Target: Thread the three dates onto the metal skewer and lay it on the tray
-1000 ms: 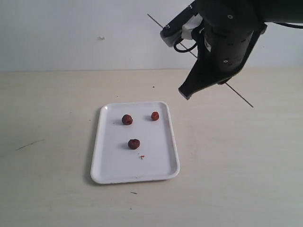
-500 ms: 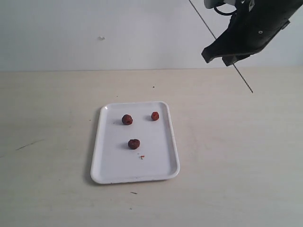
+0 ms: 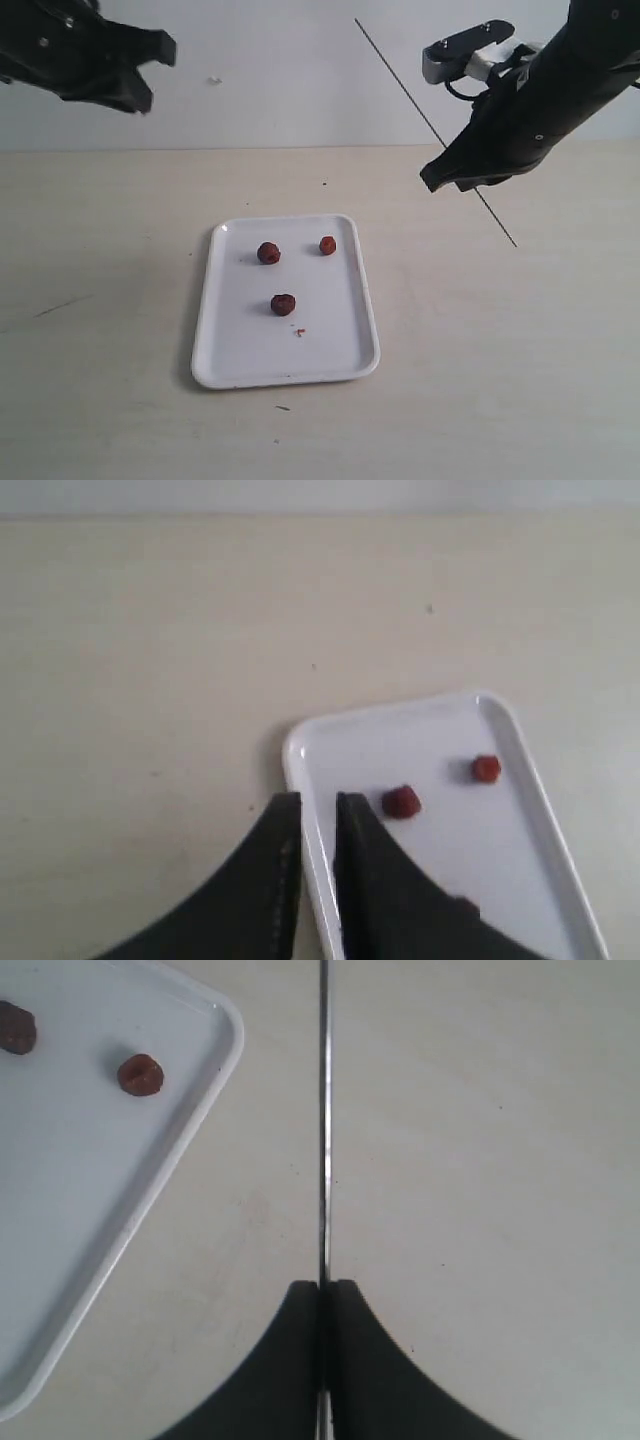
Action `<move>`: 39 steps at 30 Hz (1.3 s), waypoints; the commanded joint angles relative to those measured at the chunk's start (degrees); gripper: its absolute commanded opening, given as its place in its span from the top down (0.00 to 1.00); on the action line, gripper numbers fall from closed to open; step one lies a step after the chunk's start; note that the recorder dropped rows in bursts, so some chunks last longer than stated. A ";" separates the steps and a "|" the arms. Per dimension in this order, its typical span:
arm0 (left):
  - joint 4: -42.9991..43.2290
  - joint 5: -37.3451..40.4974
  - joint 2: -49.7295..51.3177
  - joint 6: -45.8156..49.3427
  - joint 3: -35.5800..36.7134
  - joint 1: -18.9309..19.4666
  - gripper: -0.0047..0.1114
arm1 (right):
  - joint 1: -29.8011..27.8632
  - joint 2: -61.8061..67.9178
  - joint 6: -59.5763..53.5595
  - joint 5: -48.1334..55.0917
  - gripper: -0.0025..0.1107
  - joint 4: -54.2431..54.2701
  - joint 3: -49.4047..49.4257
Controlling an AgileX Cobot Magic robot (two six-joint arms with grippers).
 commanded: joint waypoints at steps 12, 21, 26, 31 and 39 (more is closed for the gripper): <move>0.06 18.10 25.13 5.99 -18.82 -9.81 0.82 | -2.13 4.95 -0.63 -3.61 0.98 1.98 -0.05; -0.90 25.92 31.85 -0.68 -27.59 -10.05 0.57 | -2.13 4.95 -0.63 -5.48 0.98 2.54 -0.05; -1.02 24.52 33.98 -7.85 -28.90 -10.18 0.55 | -2.13 4.95 -0.63 -5.73 0.98 2.67 -0.05; -0.91 24.67 37.21 -10.50 -32.38 -10.18 0.56 | -2.13 4.95 -0.63 -6.24 0.98 4.54 -0.05; -0.33 26.58 43.34 -16.33 -40.72 -10.18 0.56 | -2.13 4.95 -0.63 -6.25 0.98 4.68 -0.05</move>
